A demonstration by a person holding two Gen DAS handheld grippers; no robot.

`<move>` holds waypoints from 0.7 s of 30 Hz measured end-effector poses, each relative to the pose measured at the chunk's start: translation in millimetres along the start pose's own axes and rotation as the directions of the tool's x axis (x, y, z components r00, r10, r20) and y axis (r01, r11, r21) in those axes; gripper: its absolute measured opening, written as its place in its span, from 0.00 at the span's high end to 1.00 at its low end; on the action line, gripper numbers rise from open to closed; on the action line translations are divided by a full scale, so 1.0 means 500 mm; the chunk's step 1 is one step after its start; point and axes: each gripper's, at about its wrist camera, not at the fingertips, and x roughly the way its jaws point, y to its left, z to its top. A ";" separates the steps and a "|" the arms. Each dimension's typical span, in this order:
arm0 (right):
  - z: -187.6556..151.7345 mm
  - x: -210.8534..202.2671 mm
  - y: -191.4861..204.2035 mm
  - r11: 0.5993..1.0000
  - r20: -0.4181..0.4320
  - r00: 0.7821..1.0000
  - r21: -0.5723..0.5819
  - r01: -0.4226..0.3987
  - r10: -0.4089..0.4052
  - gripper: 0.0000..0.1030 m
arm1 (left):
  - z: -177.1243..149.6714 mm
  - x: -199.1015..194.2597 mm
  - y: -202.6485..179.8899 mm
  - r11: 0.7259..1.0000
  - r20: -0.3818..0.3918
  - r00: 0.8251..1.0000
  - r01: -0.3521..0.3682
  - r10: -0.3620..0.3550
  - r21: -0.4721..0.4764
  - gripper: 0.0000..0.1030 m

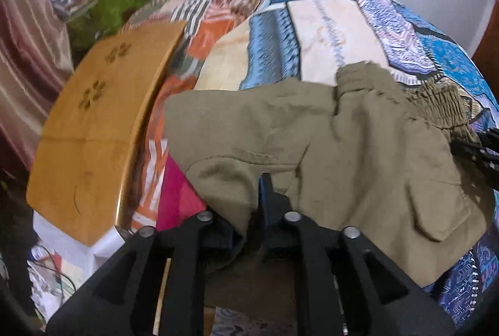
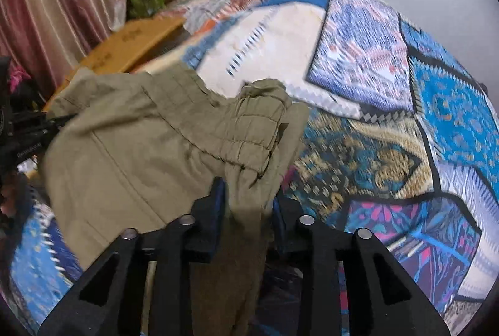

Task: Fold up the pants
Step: 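Lay the folded pants on the quilt and open both tools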

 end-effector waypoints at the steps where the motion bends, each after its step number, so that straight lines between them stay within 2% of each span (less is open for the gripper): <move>1: -0.003 -0.007 -0.004 1.000 0.005 1.000 -0.006 0.019 -0.019 0.62 | -0.003 0.001 0.005 1.000 0.000 1.000 -0.007 0.007 -0.003 0.78; 4: -0.015 -0.044 -0.016 0.997 0.035 0.997 -0.011 0.072 -0.072 0.50 | -0.019 -0.017 0.010 0.999 0.010 0.999 -0.032 0.032 0.009 0.77; 8: -0.024 -0.111 -0.015 0.998 0.076 0.995 0.002 0.070 -0.070 0.50 | -0.032 -0.062 0.019 0.998 0.013 0.998 -0.062 0.062 0.014 0.76; 10: -0.027 -0.155 -0.006 0.996 0.119 0.989 -0.008 0.092 -0.091 0.50 | -0.033 -0.095 0.025 0.999 0.027 0.998 -0.051 0.051 0.003 0.77; 14: -0.028 -0.270 0.016 0.996 0.225 0.971 -0.017 0.084 -0.078 0.50 | -0.043 -0.218 0.015 1.000 0.108 0.994 -0.016 0.016 -0.005 0.77; 19: -0.044 -0.436 0.057 0.999 0.361 0.932 -0.013 0.047 -0.039 0.50 | -0.064 -0.426 -0.031 0.999 0.271 0.962 0.026 -0.033 0.031 0.76; 21: -0.054 -0.488 0.078 1.000 0.403 0.915 -0.007 0.023 -0.019 0.49 | -0.084 -0.521 -0.057 0.998 0.347 0.936 0.042 -0.055 0.045 0.76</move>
